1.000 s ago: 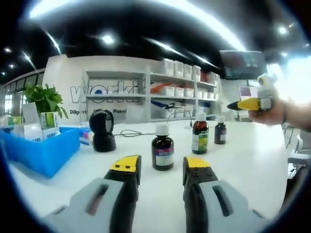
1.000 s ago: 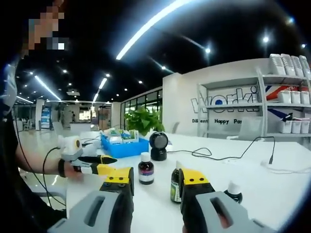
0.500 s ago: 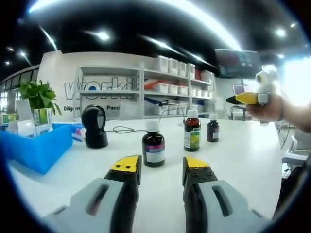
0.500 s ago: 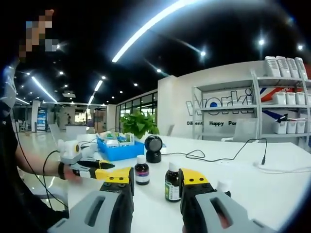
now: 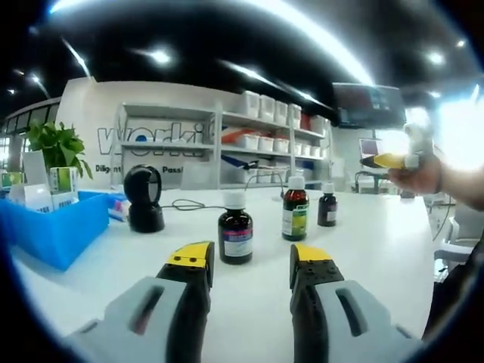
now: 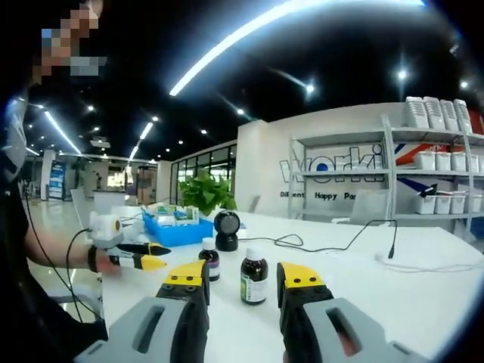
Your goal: Rotate the medicine bottle to make it face forward pick up the medicine bottle inspect the drug traceability code place the medicine on the table
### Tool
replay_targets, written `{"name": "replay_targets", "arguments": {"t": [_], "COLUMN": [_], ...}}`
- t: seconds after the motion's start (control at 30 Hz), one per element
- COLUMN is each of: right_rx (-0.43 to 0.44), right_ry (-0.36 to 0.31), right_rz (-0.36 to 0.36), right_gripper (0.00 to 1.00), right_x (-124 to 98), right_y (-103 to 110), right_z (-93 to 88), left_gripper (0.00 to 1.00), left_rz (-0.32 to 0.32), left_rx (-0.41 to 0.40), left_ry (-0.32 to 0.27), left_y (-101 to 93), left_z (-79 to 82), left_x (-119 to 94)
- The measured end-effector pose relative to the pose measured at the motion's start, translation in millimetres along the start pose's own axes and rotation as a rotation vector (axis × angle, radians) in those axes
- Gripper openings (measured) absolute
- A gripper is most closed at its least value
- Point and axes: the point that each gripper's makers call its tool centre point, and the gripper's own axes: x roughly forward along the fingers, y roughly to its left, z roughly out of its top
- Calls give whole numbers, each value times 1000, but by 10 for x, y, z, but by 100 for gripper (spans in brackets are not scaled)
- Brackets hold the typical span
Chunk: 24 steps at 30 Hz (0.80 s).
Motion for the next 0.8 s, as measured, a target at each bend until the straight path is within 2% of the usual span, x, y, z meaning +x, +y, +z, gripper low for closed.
{"name": "replay_targets", "arguments": {"t": [0.17, 0.37, 0.47, 0.57, 0.67, 0.8], "right_rx": [5, 0, -13, -13, 11, 11], "right_ry": [5, 19, 16, 6, 18, 52], "right_rz": [-9, -16, -19, -13, -3, -18], "right_gripper": [31, 31, 30, 30, 29, 29], "right_x": [-95, -164, -192, -214, -229, -235], "right_y": [-28, -58, -83, -94, -88, -103], "right_z": [-100, -157, -148, -173, -303, -515], "left_gripper": [30, 30, 30, 29, 22, 24], "left_rz": [10, -12, -2, -21, -30, -24], "left_rx": [-15, 24, 1, -18, -19, -6], "left_ry": [-8, -34, -34, -24, -6, -8], "left_y": [25, -47, -43, -85, -135, -109], "left_z": [8, 54, 49, 28, -9, -2], "left_x": [-5, -14, -30, -27, -28, -20]}}
